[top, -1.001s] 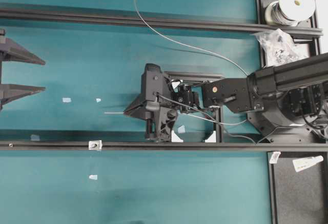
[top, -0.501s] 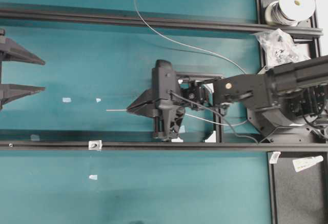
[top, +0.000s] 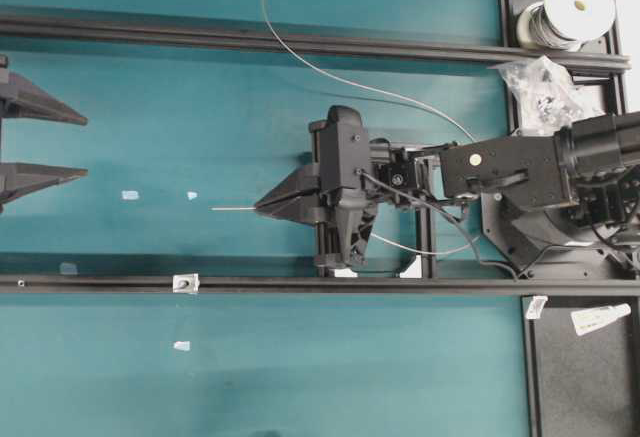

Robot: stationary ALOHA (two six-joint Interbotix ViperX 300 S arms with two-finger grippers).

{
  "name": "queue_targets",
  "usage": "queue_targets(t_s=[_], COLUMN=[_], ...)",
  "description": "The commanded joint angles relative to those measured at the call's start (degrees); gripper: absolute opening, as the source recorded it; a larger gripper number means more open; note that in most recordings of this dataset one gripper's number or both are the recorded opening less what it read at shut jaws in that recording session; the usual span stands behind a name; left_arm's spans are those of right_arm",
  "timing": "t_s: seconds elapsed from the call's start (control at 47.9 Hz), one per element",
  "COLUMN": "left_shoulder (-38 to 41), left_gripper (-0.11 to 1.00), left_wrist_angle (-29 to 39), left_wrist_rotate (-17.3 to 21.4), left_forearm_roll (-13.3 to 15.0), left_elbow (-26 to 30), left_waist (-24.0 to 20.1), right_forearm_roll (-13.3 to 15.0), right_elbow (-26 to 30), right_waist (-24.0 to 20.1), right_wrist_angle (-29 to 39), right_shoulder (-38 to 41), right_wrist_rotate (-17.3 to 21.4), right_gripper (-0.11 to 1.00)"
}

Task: Insert the wire through the hole in the metal fitting.
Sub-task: 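Lift the wire with the right gripper and carry it toward the lower rail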

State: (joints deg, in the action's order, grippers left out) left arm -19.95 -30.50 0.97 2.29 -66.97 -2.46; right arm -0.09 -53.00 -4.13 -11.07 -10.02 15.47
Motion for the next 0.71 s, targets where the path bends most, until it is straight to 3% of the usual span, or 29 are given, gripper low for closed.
queue_targets(t_s=[0.0,0.23,0.334,0.48,0.689], left_shoulder=[-0.6,0.4,1.8,4.0,8.5], left_gripper=[0.95,0.95,0.95,0.95,0.95], left_wrist_angle=[-1.2,-13.9,-18.1,-18.6,-19.3], left_wrist_rotate=[-0.2,-0.5,-1.7,-3.7,-4.4], left_forearm_roll=[0.1,0.7,1.3,1.3,1.3], left_elbow=[0.4,-4.3,-6.1,-5.8,-4.4], left_waist=[0.4,4.0,5.4,6.4,7.9], right_forearm_roll=[-0.2,-3.2,-7.9,-15.2,-21.0], right_elbow=[-0.1,-4.4,-8.6,-13.2,-14.4], right_waist=[-0.7,-4.8,-6.7,-10.1,-15.6], right_wrist_angle=[-1.1,-11.4,-18.4,-24.9,-33.0], right_shoulder=[-1.1,-1.1,-1.1,-0.5,2.3], right_wrist_rotate=[0.2,0.3,0.3,-0.4,-4.4], right_gripper=[0.00,0.00,0.00,0.00,0.00])
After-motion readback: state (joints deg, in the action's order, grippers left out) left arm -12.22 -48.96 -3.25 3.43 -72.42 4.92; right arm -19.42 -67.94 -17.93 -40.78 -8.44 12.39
